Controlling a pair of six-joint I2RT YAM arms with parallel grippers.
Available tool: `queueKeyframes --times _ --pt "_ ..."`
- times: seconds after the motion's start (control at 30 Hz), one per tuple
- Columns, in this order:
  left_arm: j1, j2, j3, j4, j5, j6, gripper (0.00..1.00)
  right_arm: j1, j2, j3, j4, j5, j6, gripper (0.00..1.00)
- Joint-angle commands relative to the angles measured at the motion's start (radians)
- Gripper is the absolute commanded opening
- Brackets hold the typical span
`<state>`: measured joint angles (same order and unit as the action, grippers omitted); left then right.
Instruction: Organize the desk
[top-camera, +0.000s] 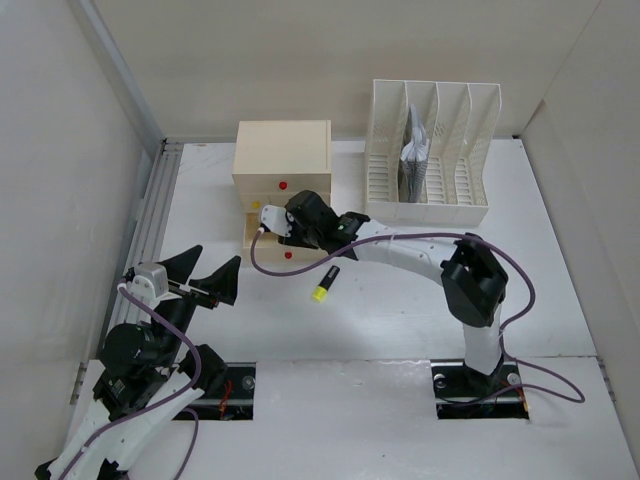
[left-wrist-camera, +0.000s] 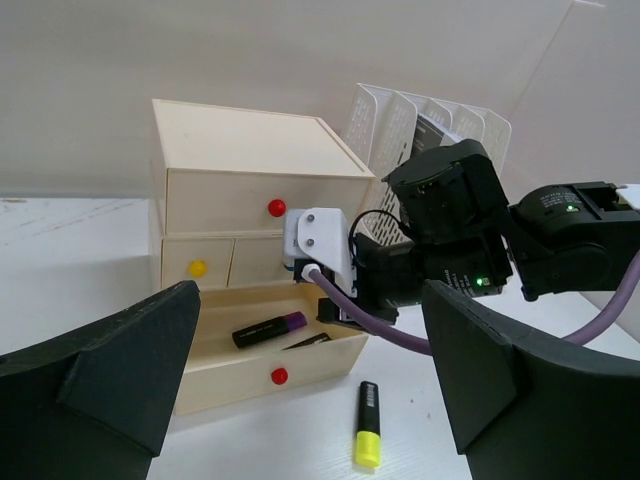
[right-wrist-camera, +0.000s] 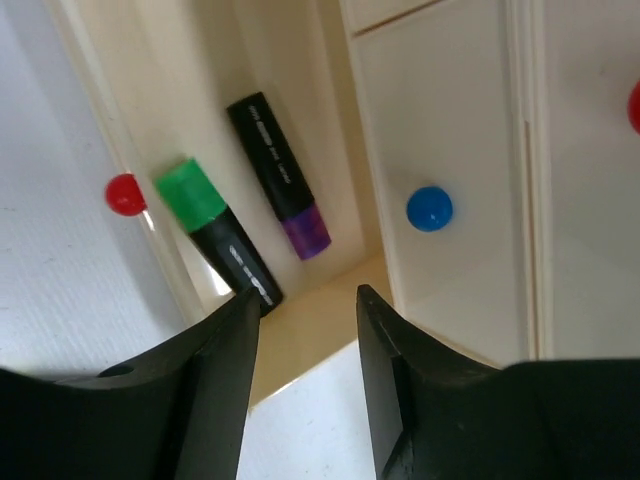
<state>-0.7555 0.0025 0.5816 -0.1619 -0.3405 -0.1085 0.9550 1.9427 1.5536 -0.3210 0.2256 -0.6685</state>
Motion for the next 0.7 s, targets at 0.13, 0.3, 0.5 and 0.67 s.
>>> queueKeyframes --times 0.13,0.3,0.5,0.67 --pt "0.002 -0.177 -0.003 0.048 0.011 0.013 0.91 -0.064 -0.122 -0.035 -0.07 -0.512 -0.13 0.4" --pt "0.002 -0.177 -0.003 0.048 0.011 0.013 0.91 -0.13 -0.073 0.037 -0.593 -0.991 -0.543 0.38" --pt "0.002 -0.177 -0.003 0.048 0.001 0.013 0.91 -0.13 0.019 0.022 -0.658 -0.905 -0.689 0.38" --pt "0.002 -0.177 -0.003 0.048 0.001 0.013 0.91 -0.13 0.01 -0.049 -0.526 -0.821 -0.628 0.41"
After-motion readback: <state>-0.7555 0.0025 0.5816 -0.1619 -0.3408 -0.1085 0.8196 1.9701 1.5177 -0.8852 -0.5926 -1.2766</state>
